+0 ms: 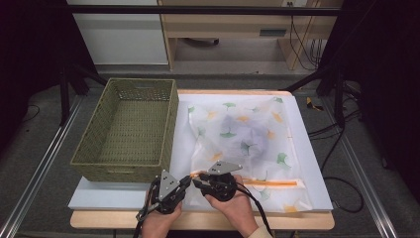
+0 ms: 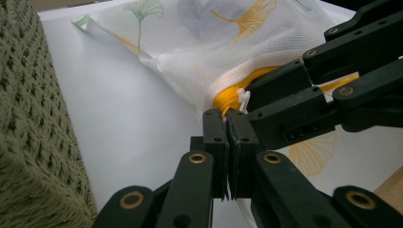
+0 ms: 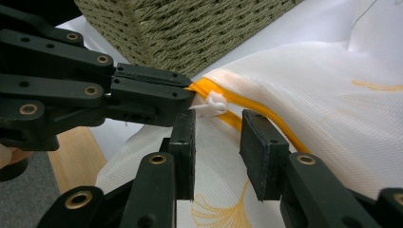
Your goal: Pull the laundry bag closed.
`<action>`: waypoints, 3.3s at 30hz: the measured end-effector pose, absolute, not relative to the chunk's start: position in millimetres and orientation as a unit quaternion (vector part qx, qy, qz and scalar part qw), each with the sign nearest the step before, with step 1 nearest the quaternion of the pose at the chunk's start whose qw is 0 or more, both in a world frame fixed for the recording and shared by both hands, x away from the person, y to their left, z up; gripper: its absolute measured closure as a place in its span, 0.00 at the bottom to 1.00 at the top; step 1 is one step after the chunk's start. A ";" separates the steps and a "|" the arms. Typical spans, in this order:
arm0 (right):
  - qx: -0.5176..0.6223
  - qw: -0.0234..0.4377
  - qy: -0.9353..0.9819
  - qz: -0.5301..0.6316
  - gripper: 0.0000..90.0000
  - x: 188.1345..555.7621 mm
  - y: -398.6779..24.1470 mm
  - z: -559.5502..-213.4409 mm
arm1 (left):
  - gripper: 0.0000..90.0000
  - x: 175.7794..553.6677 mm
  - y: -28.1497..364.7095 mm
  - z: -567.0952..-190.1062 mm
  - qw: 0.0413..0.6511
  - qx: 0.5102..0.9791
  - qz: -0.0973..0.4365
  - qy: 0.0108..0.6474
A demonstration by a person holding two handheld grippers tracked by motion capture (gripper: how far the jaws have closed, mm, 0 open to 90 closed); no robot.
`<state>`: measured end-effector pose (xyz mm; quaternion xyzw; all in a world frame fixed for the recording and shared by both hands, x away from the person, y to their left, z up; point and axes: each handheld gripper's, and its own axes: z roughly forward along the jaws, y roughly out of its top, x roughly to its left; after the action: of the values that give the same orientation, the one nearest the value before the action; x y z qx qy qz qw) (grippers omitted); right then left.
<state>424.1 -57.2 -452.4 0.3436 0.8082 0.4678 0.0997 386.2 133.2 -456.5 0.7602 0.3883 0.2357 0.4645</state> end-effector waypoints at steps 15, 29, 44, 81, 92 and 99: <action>0.338 0.097 0.811 0.468 0.77 427.4 -67.0 -449.2 | 0.97 385.7 132.9 -455.6 0.463 0.763 0.234 0.386; 0.324 0.126 0.820 0.454 0.94 422.5 -58.0 -448.0 | 0.97 384.2 131.5 -453.6 0.467 0.761 0.239 0.382; 0.337 0.120 0.820 0.446 0.94 421.0 -55.2 -448.6 | 0.97 384.4 132.4 -456.1 0.463 0.762 0.237 0.386; 0.372 0.095 0.806 0.450 1.00 417.4 -55.0 -445.5 | 0.97 381.4 129.7 -454.6 0.466 0.757 0.247 0.386; 0.412 0.086 0.808 0.412 1.00 419.3 -64.0 -441.9 | 0.97 380.1 128.9 -453.5 0.466 0.754 0.252 0.388; 0.405 0.090 0.818 0.399 1.00 418.4 -79.9 -442.1 | 0.97 374.1 128.6 -455.7 0.472 0.752 0.245 0.390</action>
<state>418.4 -79.9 -442.1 0.4049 0.8177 0.3992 0.0900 374.1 128.6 -455.7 0.7520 0.3896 0.2445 0.4722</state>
